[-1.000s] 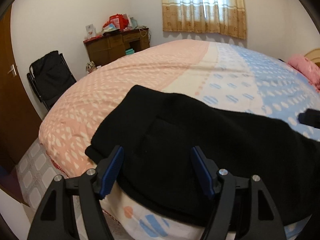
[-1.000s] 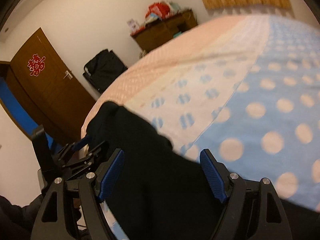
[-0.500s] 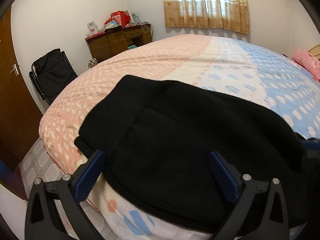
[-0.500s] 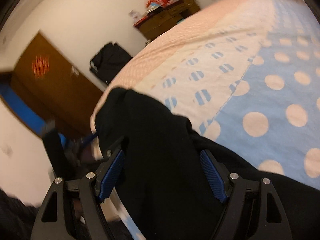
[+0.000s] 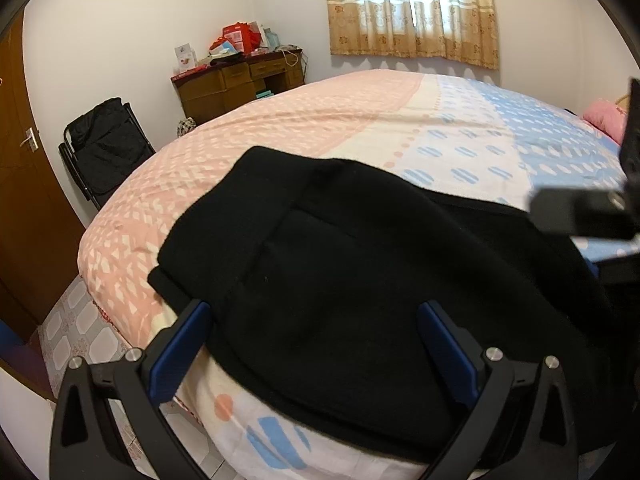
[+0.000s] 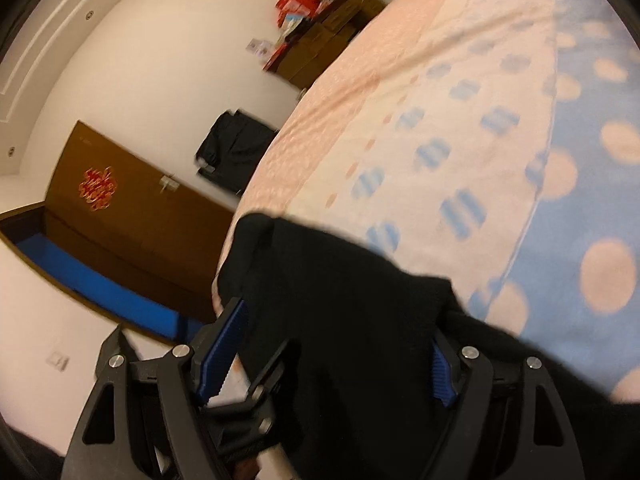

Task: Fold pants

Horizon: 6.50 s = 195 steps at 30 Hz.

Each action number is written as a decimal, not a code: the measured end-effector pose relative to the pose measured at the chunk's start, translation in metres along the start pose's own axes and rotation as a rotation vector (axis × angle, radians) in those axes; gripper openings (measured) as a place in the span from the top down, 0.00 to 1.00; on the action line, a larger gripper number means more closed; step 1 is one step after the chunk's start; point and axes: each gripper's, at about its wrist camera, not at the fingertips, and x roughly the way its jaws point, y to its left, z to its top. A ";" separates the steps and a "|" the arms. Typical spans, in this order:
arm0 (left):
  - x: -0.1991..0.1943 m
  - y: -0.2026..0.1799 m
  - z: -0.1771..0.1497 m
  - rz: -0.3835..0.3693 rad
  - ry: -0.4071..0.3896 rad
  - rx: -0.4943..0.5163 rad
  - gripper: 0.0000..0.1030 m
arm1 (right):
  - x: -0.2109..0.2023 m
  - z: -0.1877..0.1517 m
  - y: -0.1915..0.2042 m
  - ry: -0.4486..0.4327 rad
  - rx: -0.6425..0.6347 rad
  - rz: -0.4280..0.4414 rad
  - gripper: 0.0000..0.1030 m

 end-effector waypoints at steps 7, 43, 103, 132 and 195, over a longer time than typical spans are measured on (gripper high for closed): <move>-0.002 -0.001 -0.002 -0.010 0.008 0.010 0.00 | -0.010 0.023 -0.011 -0.006 -0.011 -0.016 0.26; -0.002 0.000 0.008 -0.007 0.036 0.003 0.00 | -0.378 -0.043 -0.193 -0.416 0.574 -1.325 0.41; -0.062 -0.055 0.030 -0.291 -0.019 0.164 0.00 | -0.293 -0.203 -0.095 -0.614 0.505 -0.419 0.45; -0.055 -0.047 0.027 -0.318 0.042 0.088 0.00 | -0.301 -0.211 -0.115 -0.659 0.569 -0.284 0.95; -0.059 -0.202 -0.015 -0.472 0.092 0.330 0.00 | -0.414 -0.256 -0.105 -0.791 0.548 -0.822 0.95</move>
